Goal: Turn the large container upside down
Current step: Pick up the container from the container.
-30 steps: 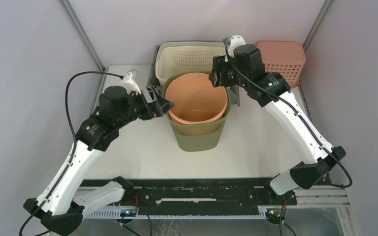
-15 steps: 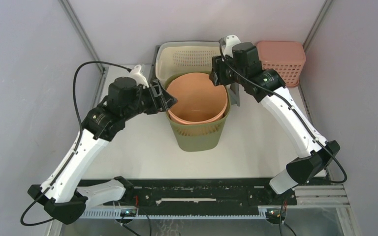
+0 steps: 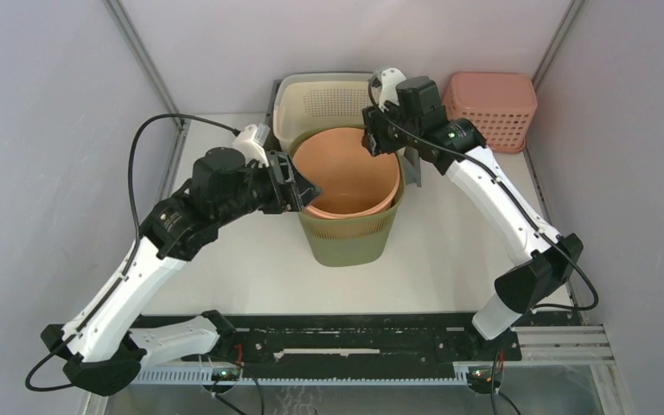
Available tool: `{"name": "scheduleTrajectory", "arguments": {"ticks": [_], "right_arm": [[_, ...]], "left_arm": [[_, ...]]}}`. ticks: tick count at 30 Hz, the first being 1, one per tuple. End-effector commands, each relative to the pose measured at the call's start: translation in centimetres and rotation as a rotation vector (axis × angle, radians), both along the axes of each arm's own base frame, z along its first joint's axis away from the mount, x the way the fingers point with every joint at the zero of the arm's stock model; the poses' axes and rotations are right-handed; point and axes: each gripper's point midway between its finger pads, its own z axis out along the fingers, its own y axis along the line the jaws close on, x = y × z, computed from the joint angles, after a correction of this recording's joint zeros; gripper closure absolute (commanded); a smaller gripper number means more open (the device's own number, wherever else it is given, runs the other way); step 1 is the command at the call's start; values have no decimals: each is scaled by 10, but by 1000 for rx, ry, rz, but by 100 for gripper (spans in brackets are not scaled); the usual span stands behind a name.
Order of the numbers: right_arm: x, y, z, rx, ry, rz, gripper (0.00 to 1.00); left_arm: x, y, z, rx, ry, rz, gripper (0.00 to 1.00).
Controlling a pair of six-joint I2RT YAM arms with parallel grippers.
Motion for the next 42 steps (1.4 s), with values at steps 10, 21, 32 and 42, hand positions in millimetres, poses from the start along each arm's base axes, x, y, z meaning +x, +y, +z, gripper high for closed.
{"name": "scheduleTrajectory", "arguments": {"ticks": [10,21,32,42], "right_arm": [[14,-3,20,10,-67,9,48],[24,-4,17,25,-62,3,48],[38,-2,-3,-28,-5,-4,58],[36,-9,-16,-83,28,-71,82]], "left_arm": [[7,-14,9,-19,-20,-1,19],[0,-21,3,-33,12,-10,19],[-8,-20,-14,-19,49,-11,18],[-15,-12,-20,-10,65,-4,18]]}}
